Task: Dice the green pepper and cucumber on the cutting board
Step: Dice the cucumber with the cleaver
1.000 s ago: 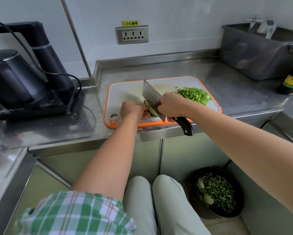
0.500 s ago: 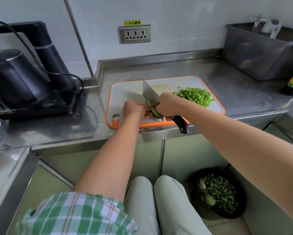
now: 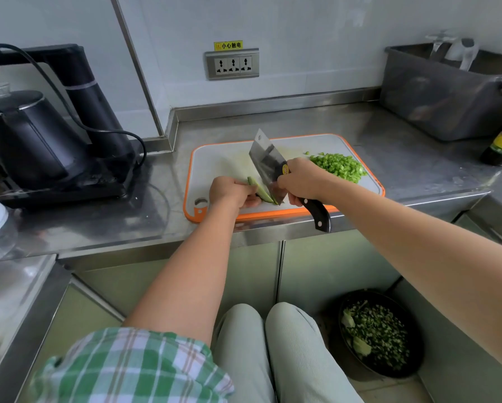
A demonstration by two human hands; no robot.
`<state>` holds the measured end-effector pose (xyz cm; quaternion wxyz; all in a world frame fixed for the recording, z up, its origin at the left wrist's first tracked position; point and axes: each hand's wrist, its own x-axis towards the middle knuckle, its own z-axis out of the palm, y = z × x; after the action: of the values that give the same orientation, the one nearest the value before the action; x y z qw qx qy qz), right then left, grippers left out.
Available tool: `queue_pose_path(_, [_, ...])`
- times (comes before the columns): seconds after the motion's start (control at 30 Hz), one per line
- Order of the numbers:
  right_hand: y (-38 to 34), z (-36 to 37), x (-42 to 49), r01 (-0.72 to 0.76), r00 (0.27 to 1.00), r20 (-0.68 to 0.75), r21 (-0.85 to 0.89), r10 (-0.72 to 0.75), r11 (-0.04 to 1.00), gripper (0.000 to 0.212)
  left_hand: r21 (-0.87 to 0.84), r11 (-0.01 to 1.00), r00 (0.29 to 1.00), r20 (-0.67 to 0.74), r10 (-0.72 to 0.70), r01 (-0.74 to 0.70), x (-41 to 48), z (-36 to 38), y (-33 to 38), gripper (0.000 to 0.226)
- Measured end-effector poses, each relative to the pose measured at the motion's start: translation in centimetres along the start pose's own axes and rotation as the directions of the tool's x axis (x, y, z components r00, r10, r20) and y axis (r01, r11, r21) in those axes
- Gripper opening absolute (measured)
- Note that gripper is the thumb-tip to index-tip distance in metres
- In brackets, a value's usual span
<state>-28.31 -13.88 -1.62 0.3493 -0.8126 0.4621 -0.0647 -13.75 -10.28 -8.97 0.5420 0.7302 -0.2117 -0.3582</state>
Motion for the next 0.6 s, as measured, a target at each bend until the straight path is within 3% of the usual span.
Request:
queue_pose_path(0.1, [-0.8, -0.8, -1.2, -0.022, 0.997, 0.074, 0.054, 0.018, 0.998, 0.018, -0.016, 1.000, 1.000, -0.001, -0.004, 0.004, -0.1, -0.1, 0.0, 0.020])
queue_pose_path(0.6, [-1.6, 1.2, 0.0, 0.019, 0.997, 0.079, -0.260, 0.001, 0.965, 0.017, 0.011, 1.000, 0.999, -0.039, -0.013, 0.014, -0.5, -0.1, 0.1, 0.020])
